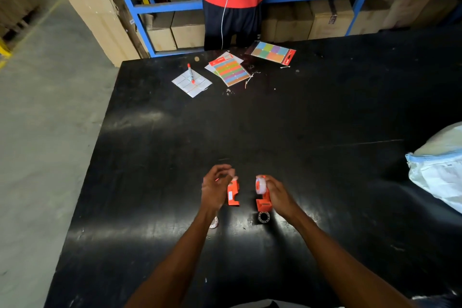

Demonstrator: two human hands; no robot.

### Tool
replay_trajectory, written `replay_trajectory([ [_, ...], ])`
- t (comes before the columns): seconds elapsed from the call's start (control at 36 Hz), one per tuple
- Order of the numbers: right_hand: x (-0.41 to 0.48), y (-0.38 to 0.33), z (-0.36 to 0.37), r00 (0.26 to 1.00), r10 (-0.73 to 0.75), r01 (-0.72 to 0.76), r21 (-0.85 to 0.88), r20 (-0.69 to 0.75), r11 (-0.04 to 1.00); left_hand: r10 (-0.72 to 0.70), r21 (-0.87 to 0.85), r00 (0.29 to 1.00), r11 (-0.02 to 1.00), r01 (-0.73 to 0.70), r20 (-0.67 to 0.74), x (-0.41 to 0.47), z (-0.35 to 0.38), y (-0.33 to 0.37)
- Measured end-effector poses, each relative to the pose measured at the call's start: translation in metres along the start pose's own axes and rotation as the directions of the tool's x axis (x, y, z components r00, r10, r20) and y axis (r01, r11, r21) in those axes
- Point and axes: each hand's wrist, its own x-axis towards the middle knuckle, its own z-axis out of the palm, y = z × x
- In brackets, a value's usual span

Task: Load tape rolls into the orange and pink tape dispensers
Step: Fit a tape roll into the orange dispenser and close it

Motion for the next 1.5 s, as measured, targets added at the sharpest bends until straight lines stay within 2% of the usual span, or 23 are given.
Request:
replay_trajectory([
  [0.11, 0.008, 0.002, -0.001, 0.999, 0.03, -0.031, 0.039, 0.017, 0.999, -0.122, 0.336, 0.992, 0.936, 0.109, 0.02, 0.017, -0.003, -0.037],
  [0.22, 0.016, 0.002, 0.002, 0.999, 0.041, -0.042, 0.039, 0.027, 0.998, -0.124, 0.718, 0.989, 0.695, 0.033, 0.075, 0.018, 0.013, -0.046],
  [0.36, 0.027, 0.0, 0.002, 0.998, 0.049, -0.05, 0.045, 0.033, 0.998, -0.188, 0.874, 0.98, 0.485, 0.035, 0.065, 0.025, 0.034, -0.045],
  [0.47, 0.034, -0.002, 0.0, 0.998, 0.062, -0.063, 0.069, 0.021, 0.996, -0.199, 0.958, 0.977, 0.286, -0.024, 0.083, 0.034, 0.042, -0.045],
  [0.58, 0.045, 0.005, 0.0, 0.998, 0.055, -0.055, -0.009, 0.021, 0.998, -0.2, 0.974, 0.976, 0.221, -0.039, 0.085, 0.044, 0.045, -0.046],
  [0.67, 0.05, 0.004, -0.001, 0.999, 0.05, -0.049, -0.013, 0.017, 0.999, -0.211, 0.961, 0.974, 0.276, -0.023, 0.084, 0.047, 0.048, -0.042],
  [0.72, 0.05, 0.003, -0.001, 0.999, 0.029, -0.029, -0.021, 0.018, 0.999, -0.223, 0.89, 0.971, 0.455, 0.023, 0.09, 0.048, 0.046, -0.039],
  [0.78, 0.052, 0.001, -0.003, 0.999, 0.036, -0.036, -0.023, 0.012, 0.999, -0.249, 0.667, 0.961, 0.737, 0.105, 0.124, 0.051, 0.044, -0.039],
  [0.81, 0.049, 0.0, -0.003, 0.999, 0.036, -0.036, -0.031, 0.018, 0.999, -0.266, 0.516, 0.954, 0.841, 0.16, 0.137, 0.047, 0.04, -0.034],
  [0.86, 0.051, -0.001, -0.006, 0.999, 0.052, -0.051, -0.019, 0.006, 0.998, -0.332, 0.233, 0.924, 0.93, 0.286, 0.19, 0.049, 0.036, -0.022],
  [0.92, 0.051, -0.003, -0.01, 0.999, 0.047, -0.047, -0.021, 0.006, 0.999, -0.392, 0.053, 0.857, 0.916, 0.398, 0.334, 0.046, 0.032, -0.008],
  [0.97, 0.051, -0.002, -0.012, 0.999, 0.033, -0.033, -0.019, -0.005, 0.999, -0.393, 0.025, 0.812, 0.905, 0.425, 0.432, 0.041, 0.026, -0.001],
  [1.06, 0.051, -0.002, -0.011, 1.0, 0.014, -0.013, -0.035, 0.015, 0.999, -0.347, -0.011, 0.795, 0.914, 0.406, 0.497, 0.032, 0.02, 0.001],
  [1.22, 0.047, 0.003, -0.01, 0.997, -0.071, 0.072, -0.082, 0.021, 0.994, -0.288, -0.077, 0.812, 0.923, 0.376, 0.507, 0.012, 0.02, 0.018],
  [1.5, 0.038, 0.014, -0.012, 0.987, -0.149, 0.146, -0.059, -0.057, 0.988, -0.258, -0.049, 0.84, 0.947, 0.318, 0.478, -0.012, 0.022, 0.029],
])
